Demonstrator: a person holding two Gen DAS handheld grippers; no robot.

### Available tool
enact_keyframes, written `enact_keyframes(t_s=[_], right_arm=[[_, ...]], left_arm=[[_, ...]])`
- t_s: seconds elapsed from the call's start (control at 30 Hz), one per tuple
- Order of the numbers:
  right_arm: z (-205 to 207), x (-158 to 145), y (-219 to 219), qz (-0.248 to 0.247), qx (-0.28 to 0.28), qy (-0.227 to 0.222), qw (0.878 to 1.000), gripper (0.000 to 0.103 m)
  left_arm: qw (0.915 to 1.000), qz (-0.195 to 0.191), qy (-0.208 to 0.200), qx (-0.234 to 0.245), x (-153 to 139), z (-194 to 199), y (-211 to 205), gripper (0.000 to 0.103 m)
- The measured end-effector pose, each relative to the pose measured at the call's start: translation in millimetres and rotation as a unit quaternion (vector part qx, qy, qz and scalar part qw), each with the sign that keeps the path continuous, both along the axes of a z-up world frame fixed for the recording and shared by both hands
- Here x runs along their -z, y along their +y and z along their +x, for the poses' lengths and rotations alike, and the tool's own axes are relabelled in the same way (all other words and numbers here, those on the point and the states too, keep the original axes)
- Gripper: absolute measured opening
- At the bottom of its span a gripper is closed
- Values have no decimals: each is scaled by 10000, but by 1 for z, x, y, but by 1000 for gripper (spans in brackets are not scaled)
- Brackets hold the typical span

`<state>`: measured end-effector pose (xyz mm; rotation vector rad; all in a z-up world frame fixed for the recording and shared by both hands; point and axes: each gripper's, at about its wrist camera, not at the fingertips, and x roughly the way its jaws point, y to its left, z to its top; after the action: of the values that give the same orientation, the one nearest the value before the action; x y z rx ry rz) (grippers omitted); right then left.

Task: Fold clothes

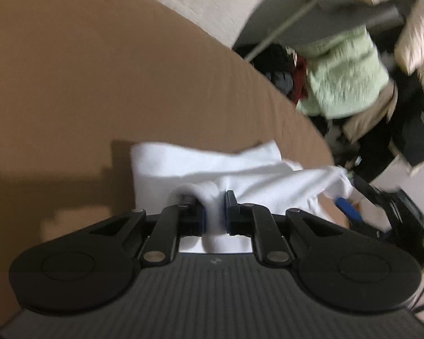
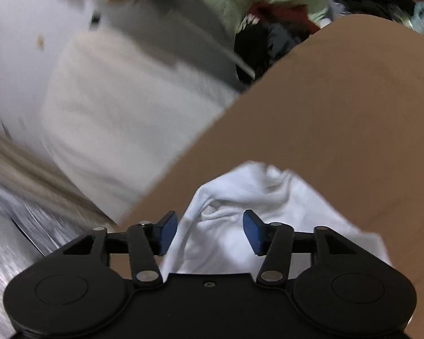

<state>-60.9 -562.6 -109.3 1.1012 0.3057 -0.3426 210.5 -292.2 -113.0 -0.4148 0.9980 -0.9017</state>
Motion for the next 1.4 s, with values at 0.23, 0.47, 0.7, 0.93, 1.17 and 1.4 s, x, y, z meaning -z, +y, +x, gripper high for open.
enact_keyframes(t_s=[0.23, 0.47, 0.7, 0.93, 1.17, 1.4], right_arm=[[-47, -17, 3, -358, 118, 792, 9961, 63], [-72, -21, 7, -601, -51, 1063, 9925, 63], [-35, -13, 7, -1327, -460, 1261, 9820, 63], [43, 10, 3, -2145, -1207, 1196, 9618, 63], [85, 23, -8, -2513, -2125, 1465, 9329, 35], [55, 1, -20, -2718, -1117, 755, 9529, 9]], left_arm=[[9946, -932, 165, -420, 18, 2, 20, 19], [9874, -410, -1463, -432, -6, -31, 35, 54], [9757, 955, -1907, 508, 2, -36, -11, 59], [9714, 1465, -1868, 87, 25, -13, -30, 60], [9677, 1351, -2102, 347, 31, -3, -31, 58], [9779, 1384, -1560, -137, 31, 18, -32, 20]])
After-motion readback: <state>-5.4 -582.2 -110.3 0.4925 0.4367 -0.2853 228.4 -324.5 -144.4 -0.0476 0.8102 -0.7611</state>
